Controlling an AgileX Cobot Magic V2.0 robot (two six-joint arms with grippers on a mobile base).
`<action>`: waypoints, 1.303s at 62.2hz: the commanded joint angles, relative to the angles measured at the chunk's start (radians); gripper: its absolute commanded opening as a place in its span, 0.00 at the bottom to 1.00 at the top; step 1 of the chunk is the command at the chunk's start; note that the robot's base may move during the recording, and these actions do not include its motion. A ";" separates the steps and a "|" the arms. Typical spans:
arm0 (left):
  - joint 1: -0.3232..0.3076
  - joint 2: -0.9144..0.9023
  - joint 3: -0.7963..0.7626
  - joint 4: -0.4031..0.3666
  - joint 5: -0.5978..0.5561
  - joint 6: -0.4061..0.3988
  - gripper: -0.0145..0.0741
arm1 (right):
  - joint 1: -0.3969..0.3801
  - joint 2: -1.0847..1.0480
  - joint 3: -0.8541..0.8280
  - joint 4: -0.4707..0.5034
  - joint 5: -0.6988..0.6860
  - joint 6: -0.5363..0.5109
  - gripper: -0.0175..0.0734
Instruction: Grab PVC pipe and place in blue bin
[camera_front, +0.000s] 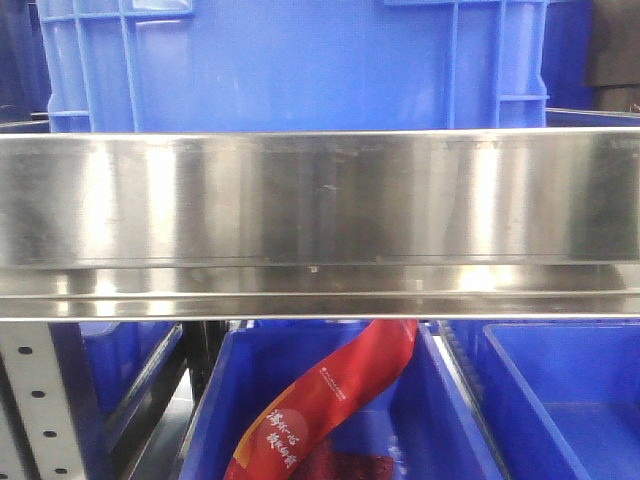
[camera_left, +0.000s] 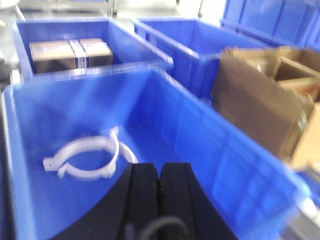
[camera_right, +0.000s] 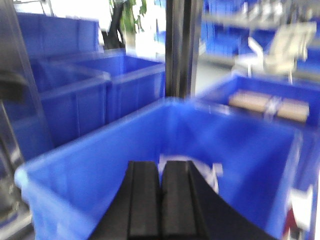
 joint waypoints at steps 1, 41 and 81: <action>-0.004 -0.044 0.051 0.003 0.005 -0.004 0.04 | 0.001 -0.036 0.019 0.023 0.034 -0.006 0.01; -0.004 -0.601 0.801 0.097 -0.614 -0.004 0.04 | 0.001 -0.293 0.497 -0.007 -0.596 0.010 0.01; -0.004 -0.650 0.801 0.121 -0.604 -0.004 0.04 | 0.001 -0.293 0.497 -0.007 -0.579 0.010 0.01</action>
